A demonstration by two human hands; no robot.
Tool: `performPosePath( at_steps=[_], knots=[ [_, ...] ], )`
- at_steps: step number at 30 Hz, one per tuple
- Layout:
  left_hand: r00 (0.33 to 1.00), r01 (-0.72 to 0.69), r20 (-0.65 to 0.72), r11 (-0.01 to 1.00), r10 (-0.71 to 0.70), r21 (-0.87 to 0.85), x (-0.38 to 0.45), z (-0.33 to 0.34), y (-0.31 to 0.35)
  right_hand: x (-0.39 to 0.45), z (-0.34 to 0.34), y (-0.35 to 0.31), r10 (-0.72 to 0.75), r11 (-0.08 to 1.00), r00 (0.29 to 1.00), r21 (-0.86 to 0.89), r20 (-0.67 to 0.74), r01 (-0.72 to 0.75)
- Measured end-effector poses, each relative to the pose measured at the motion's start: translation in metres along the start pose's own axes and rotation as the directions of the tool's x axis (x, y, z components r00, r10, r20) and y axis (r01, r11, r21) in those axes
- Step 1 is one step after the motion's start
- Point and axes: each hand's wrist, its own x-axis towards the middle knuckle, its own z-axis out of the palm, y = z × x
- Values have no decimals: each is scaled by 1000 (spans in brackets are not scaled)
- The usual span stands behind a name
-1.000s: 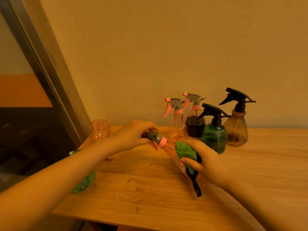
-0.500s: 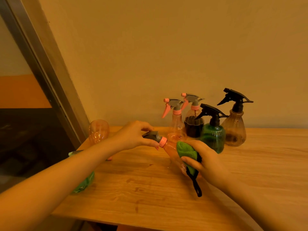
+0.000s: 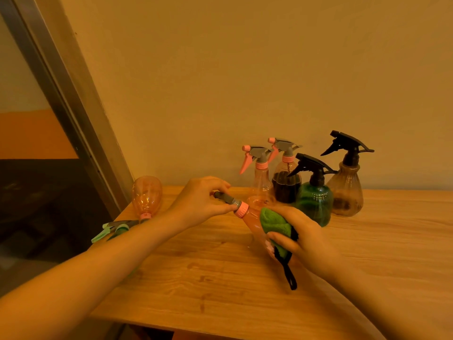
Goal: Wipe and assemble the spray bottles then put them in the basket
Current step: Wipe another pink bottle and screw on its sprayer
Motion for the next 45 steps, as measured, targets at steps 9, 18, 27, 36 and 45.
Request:
performPosePath(
  at_steps=[9, 18, 27, 36, 45],
  knots=[
    [1000, 6, 19, 1000, -6, -1, 6, 2, 3, -8, -1, 4, -8, 1000, 999, 5, -36, 9],
    [943, -332, 53, 934, 327, 134, 4, -3, 7, 17, 4, -14, -45, 998, 999, -34, -20, 44],
    [954, -300, 49, 942, 296, 149, -2, -4, -9, -2, -2, 5, -20, 998, 999, 53, -41, 22],
    [973, -105, 216, 988, 79, 111, -1, -12, 6, -13, -5, 9, 9, 997, 997, 75, -78, -3],
    [915, 100, 383, 991, -125, 86, 18, -18, 1, -21, 0, 8, -24, 1000, 996, -12, -89, 23]
  ],
)
